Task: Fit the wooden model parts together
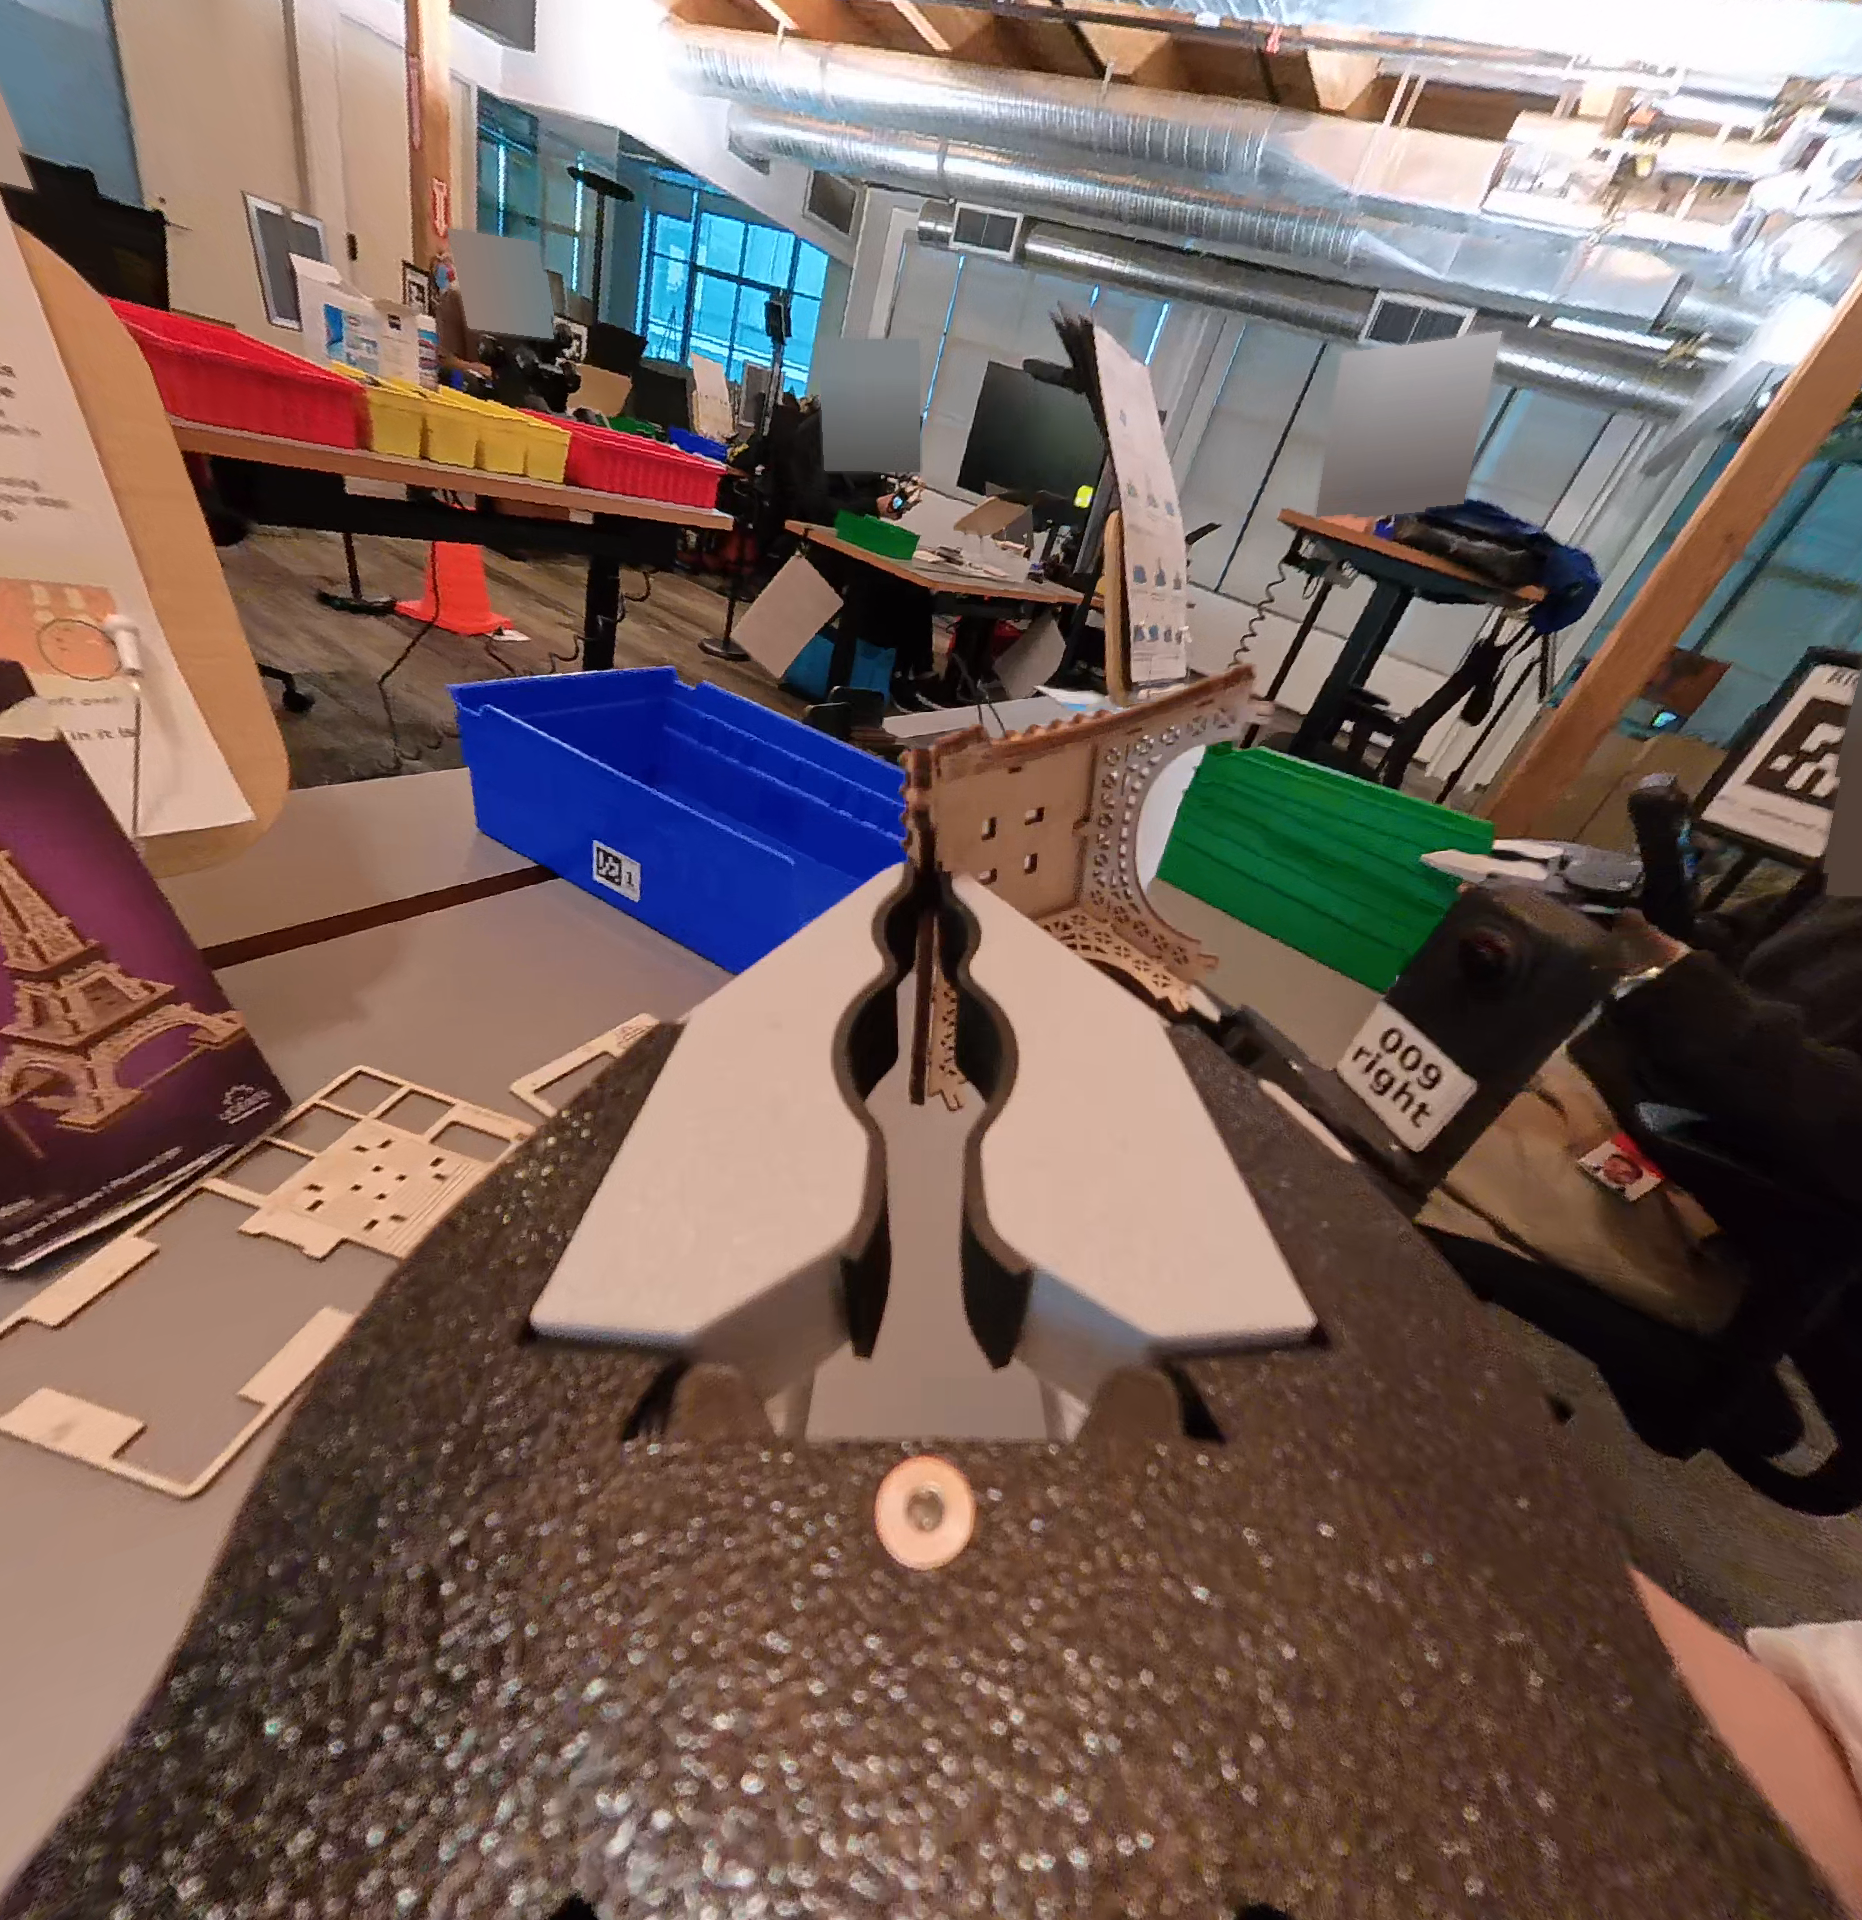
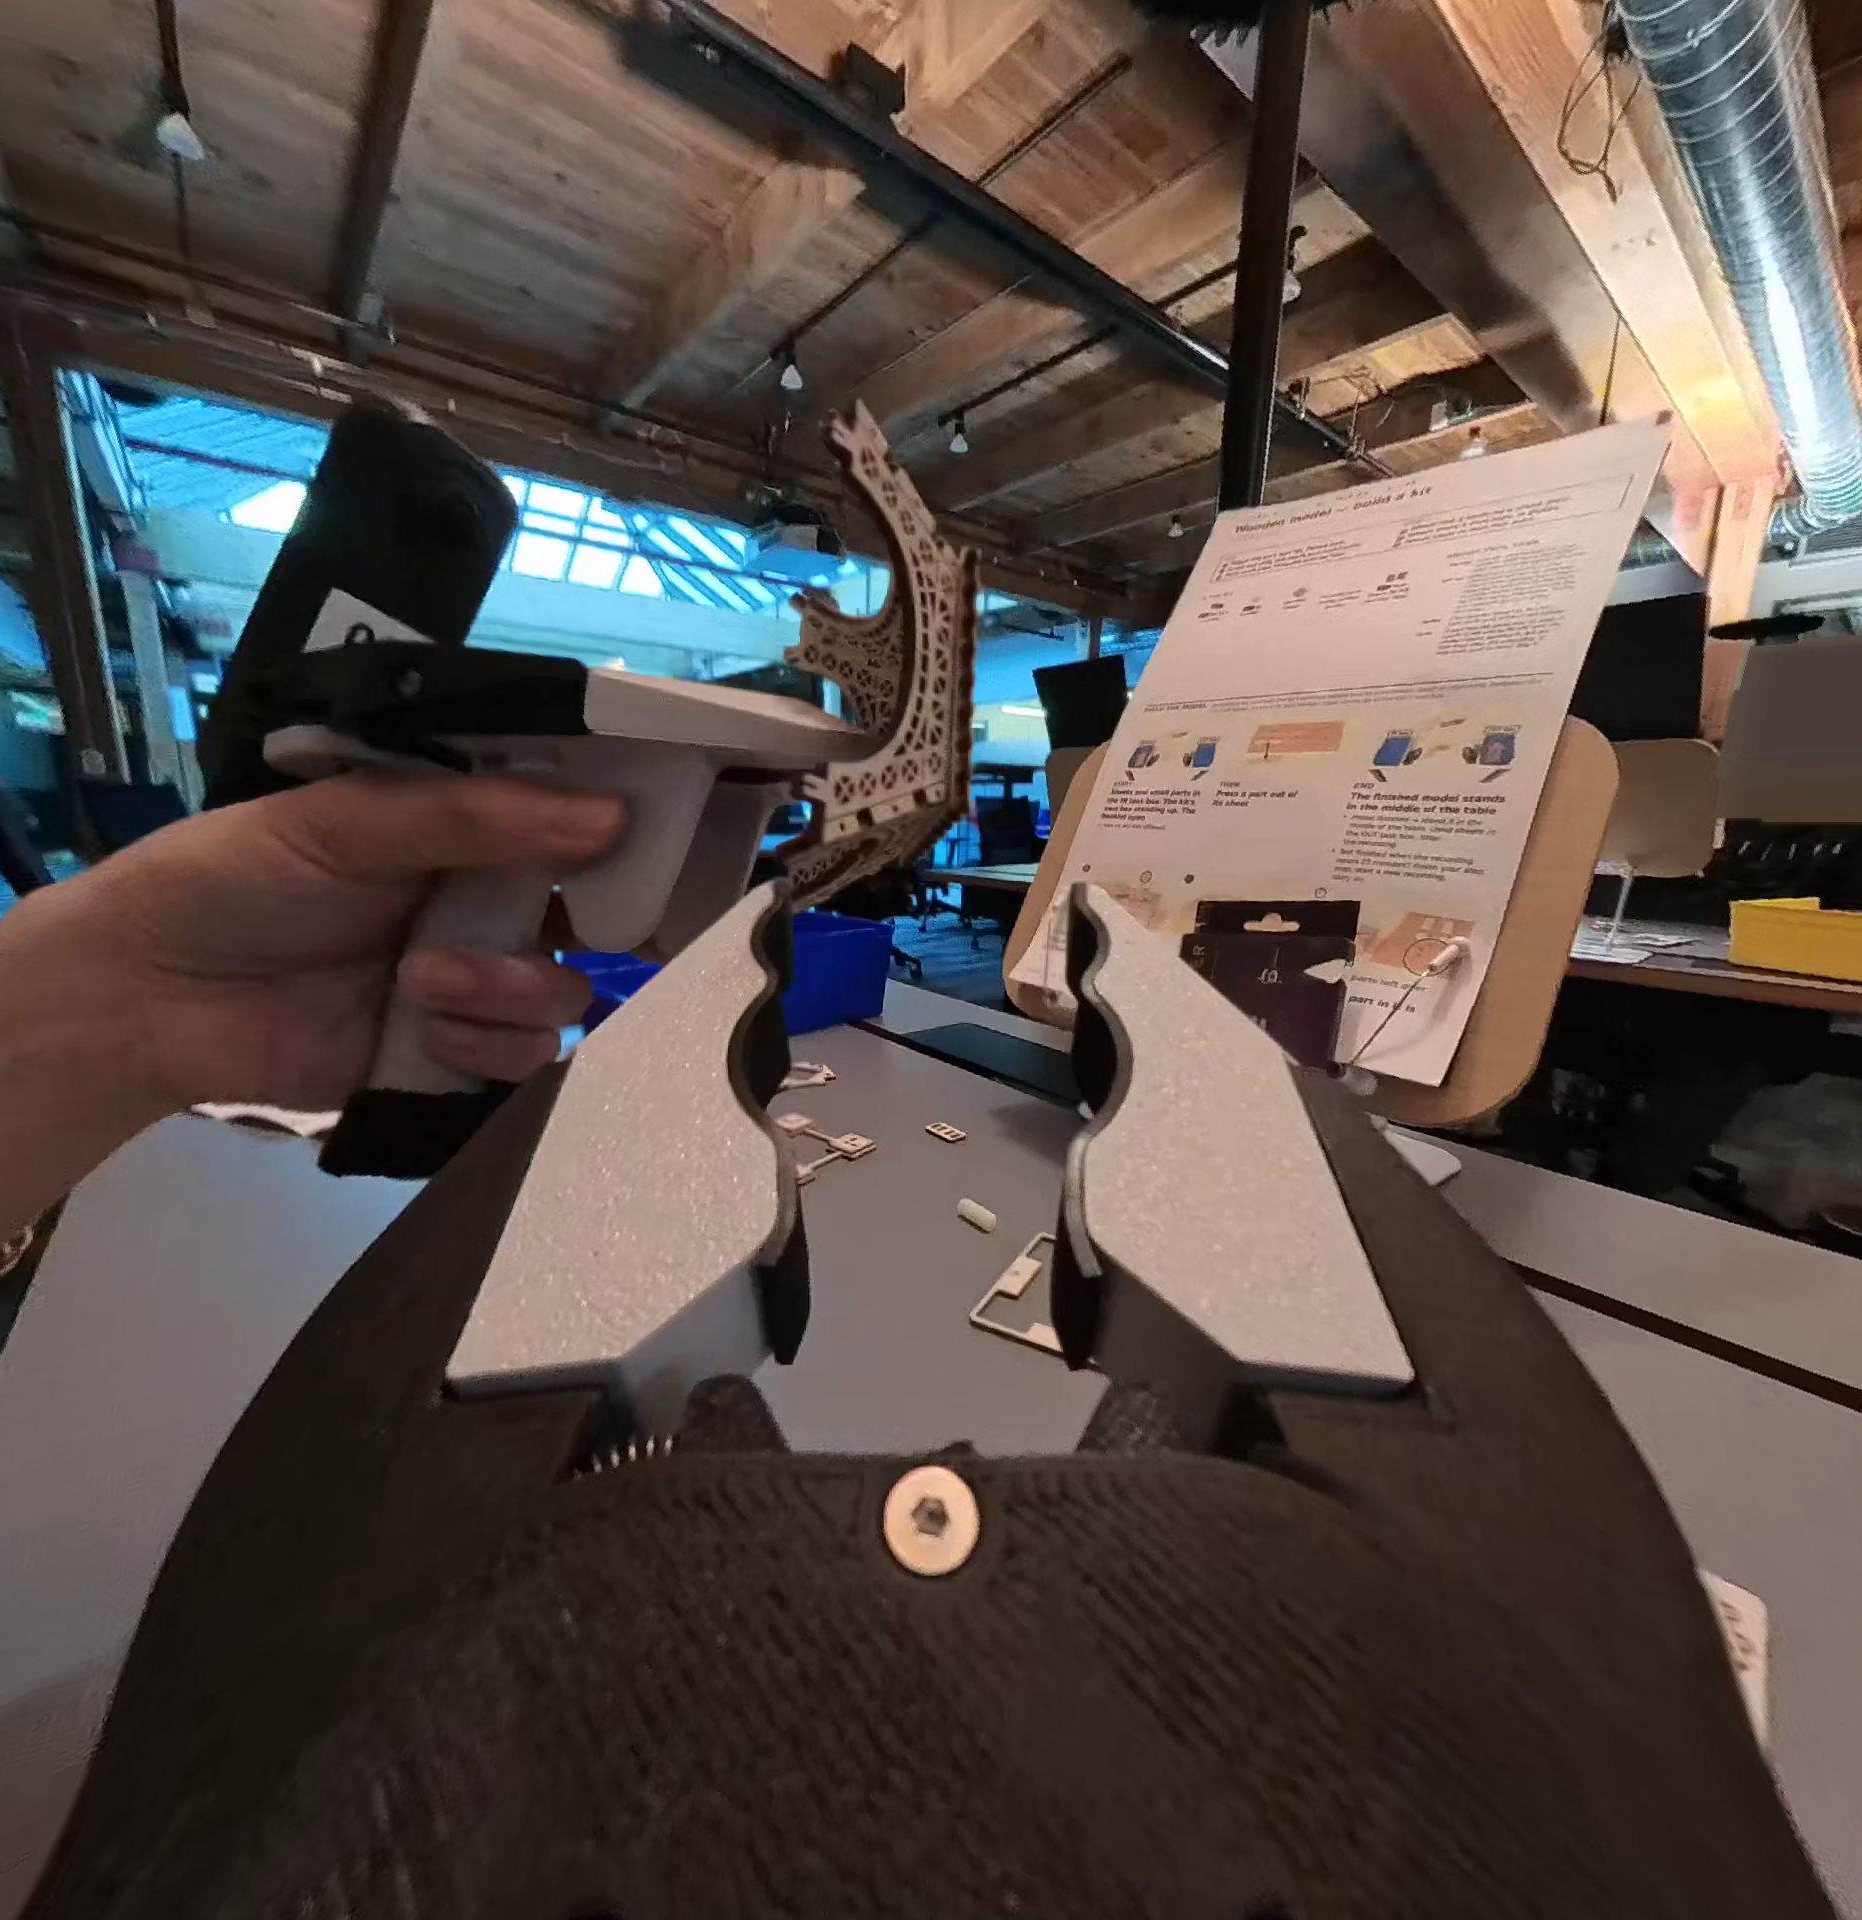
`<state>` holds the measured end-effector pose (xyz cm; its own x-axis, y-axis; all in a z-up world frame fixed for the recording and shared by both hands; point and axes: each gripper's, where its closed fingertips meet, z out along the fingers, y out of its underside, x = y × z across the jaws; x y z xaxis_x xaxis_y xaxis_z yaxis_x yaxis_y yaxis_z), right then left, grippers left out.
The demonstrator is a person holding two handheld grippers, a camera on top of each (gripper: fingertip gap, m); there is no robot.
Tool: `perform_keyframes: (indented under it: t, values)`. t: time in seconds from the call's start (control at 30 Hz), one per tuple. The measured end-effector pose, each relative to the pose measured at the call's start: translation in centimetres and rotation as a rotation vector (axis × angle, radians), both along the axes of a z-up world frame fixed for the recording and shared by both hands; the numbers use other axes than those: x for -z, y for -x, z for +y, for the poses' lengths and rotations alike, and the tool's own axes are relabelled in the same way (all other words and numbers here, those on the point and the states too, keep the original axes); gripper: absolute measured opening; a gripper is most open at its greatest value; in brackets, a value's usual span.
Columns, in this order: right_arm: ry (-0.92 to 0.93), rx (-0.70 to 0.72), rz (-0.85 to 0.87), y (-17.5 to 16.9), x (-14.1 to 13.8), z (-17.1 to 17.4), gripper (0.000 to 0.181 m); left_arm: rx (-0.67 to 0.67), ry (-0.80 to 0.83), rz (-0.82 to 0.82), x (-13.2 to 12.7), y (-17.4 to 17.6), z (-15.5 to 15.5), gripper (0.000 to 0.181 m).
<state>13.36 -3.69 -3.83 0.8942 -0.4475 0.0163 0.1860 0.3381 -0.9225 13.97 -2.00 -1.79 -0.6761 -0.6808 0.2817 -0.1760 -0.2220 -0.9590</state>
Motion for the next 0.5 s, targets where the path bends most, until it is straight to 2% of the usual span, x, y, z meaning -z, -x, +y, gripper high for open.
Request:
perform_keyframes:
  t: [0.13,0.23,0.33,0.5]
  values:
    - [-0.11,0.008,0.019,-0.6,-0.5,-0.7,0.041,0.003,0.075,-0.001,0.0,-0.4,-0.1,0.0]
    - [-0.12,0.025,0.043,-1.3,0.1,-0.9,0.041,-0.002,0.129,0.016,0.4,-0.9,-0.3,0.0]
    - [-0.139,0.004,0.038,-1.2,0.1,-1.1,0.041,0.048,0.21,0.081,0.7,-0.9,-1.0,0.0]
    - [-0.129,-0.033,0.033,-1.0,0.5,-1.1,0.041,0.021,0.203,0.134,1.2,-1.5,-0.5,0.0]
